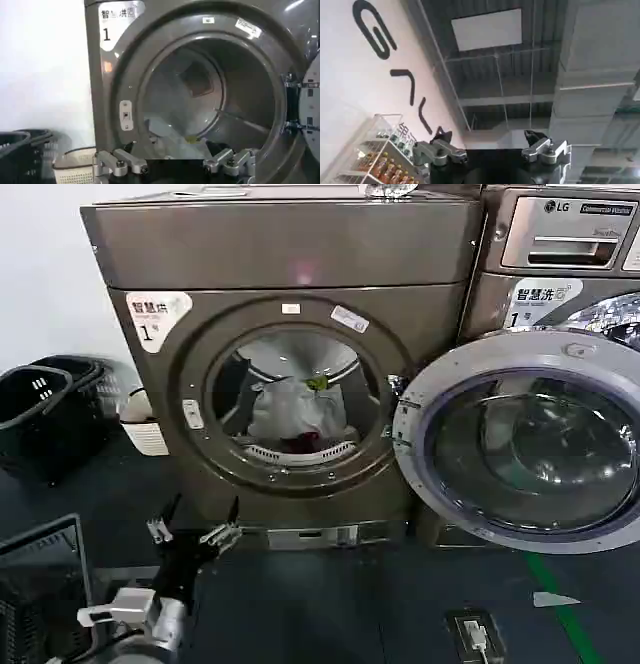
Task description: Grasp the clothes from the dryer.
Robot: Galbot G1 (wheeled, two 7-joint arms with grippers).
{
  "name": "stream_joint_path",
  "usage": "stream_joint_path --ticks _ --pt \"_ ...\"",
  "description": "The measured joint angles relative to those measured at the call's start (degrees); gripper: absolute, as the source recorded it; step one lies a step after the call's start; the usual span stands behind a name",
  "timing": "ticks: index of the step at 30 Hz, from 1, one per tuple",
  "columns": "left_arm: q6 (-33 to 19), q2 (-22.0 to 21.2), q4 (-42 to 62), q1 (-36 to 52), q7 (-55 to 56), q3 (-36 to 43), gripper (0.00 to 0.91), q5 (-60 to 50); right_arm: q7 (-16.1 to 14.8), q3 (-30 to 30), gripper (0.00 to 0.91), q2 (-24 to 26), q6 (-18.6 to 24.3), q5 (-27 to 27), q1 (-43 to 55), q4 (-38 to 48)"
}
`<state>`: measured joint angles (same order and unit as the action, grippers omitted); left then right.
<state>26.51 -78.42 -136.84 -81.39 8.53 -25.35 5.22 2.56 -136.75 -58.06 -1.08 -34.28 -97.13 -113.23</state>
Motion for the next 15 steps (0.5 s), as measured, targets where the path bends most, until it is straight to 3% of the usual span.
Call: stream_joint_path --ticks 15 --pt "0.18 -0.06 -0.19 -0.49 0.01 -0.1 0.907 -0.41 -0.51 1.06 0.907 0.11 1.45 -0.4 0.18 0.22"
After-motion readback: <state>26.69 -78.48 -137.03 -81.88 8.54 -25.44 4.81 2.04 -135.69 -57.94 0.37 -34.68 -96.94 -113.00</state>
